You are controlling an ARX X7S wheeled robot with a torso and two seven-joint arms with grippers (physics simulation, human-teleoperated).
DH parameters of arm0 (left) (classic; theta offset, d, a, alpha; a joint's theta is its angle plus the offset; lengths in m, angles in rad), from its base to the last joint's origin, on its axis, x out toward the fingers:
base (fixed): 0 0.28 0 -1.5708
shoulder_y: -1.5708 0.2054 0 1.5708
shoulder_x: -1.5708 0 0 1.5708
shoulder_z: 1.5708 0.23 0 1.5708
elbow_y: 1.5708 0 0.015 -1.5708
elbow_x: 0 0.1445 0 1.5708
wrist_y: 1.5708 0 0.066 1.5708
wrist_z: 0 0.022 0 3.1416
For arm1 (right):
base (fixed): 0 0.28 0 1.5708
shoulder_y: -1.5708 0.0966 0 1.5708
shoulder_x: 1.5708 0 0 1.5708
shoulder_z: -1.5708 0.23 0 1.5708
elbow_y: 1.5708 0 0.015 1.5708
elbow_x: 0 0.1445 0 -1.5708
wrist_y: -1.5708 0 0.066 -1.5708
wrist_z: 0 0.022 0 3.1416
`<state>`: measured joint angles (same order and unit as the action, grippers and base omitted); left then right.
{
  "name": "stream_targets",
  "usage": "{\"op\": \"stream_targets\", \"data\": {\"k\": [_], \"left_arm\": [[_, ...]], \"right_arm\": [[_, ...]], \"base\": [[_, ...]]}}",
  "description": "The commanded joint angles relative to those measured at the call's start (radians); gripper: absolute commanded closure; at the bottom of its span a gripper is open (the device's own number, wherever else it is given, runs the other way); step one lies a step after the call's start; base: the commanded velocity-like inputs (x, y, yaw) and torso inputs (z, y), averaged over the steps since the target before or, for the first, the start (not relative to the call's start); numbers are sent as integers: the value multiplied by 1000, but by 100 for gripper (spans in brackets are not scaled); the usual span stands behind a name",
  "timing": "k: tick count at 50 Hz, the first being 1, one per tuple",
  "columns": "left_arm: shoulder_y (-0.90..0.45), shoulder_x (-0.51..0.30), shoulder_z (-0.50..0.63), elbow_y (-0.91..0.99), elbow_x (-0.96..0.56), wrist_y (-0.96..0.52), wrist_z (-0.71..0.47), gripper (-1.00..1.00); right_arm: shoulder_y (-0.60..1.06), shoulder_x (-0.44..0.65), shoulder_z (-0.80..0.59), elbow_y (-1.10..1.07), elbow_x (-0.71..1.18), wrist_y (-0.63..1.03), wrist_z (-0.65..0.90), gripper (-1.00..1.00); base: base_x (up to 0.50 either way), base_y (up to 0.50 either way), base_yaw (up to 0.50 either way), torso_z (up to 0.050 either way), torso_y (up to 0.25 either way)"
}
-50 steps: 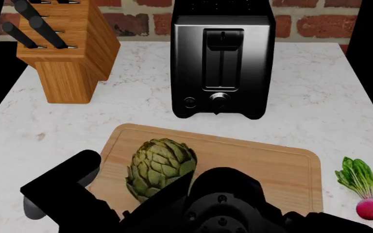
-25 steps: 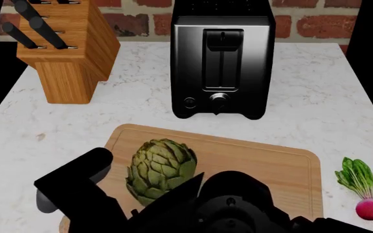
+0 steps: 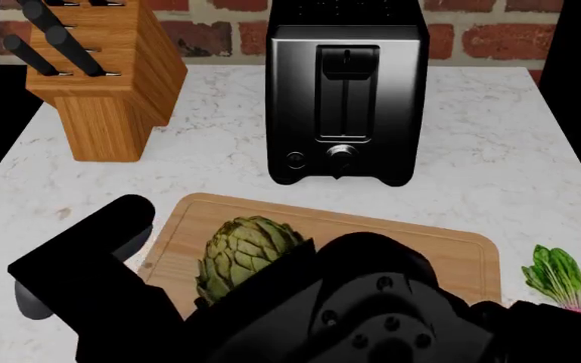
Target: Clear the non-vegetable object off the cutting board and place the vegetables onto it.
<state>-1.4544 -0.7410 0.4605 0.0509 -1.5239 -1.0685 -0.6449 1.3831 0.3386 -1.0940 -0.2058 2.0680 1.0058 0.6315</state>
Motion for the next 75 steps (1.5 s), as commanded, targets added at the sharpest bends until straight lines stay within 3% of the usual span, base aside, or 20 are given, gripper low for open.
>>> {"op": "stream_targets", "data": {"k": [1, 22, 44, 60, 75], "left_arm": [[-10, 1, -1, 0, -7, -1, -6, -100], [-20, 1, -2, 9, -24, -4, -18, -100], [-42, 14, 3, -1, -38, -9, -23, -100], [-56, 21, 10, -7, -38, -10, -21, -100], [-51, 23, 13, -4, -41, -5, -24, -100]], "right_arm": [[60, 35, 28, -57, 59, -17, 74, 100], [194, 162, 103, -127, 163, -63, 208, 100], [367, 380, 117, -106, 267, -15, 365, 100], [384, 511, 95, -96, 270, 12, 442, 100], [304, 599, 86, -73, 205, 36, 385, 100]], "base": [[0, 0, 0, 0, 0], [0, 0, 0, 0, 0], [0, 0, 0, 0, 0], [0, 0, 0, 0, 0], [0, 0, 0, 0, 0]]}}
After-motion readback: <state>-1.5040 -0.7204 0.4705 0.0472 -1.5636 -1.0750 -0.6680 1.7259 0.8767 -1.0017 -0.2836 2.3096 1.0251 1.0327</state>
